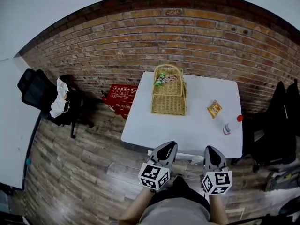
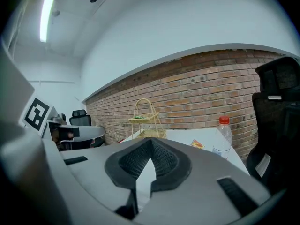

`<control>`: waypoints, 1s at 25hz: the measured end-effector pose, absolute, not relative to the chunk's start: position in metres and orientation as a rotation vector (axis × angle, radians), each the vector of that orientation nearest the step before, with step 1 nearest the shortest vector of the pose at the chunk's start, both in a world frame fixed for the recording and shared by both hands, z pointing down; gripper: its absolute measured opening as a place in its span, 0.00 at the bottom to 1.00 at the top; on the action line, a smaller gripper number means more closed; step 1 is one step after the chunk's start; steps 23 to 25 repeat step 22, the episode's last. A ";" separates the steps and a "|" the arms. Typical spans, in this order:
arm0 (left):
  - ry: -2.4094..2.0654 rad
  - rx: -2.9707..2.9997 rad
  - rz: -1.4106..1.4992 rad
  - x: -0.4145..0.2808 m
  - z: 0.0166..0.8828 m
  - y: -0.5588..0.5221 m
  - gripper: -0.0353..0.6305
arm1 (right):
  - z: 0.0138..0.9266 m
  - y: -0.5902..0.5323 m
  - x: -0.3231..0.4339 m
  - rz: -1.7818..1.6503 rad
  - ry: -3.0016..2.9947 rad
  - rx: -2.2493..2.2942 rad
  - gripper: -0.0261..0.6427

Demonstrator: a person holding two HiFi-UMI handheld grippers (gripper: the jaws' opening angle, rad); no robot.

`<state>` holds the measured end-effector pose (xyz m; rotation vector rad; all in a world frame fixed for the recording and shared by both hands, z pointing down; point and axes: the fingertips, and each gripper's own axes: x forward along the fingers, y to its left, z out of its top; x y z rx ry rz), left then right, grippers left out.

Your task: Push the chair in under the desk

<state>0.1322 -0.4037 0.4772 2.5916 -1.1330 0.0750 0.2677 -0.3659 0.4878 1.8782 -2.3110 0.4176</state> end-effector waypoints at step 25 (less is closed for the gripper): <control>-1.233 2.546 0.046 0.169 0.474 -0.444 0.11 | 0.490 -0.410 0.299 0.388 -2.315 1.836 0.06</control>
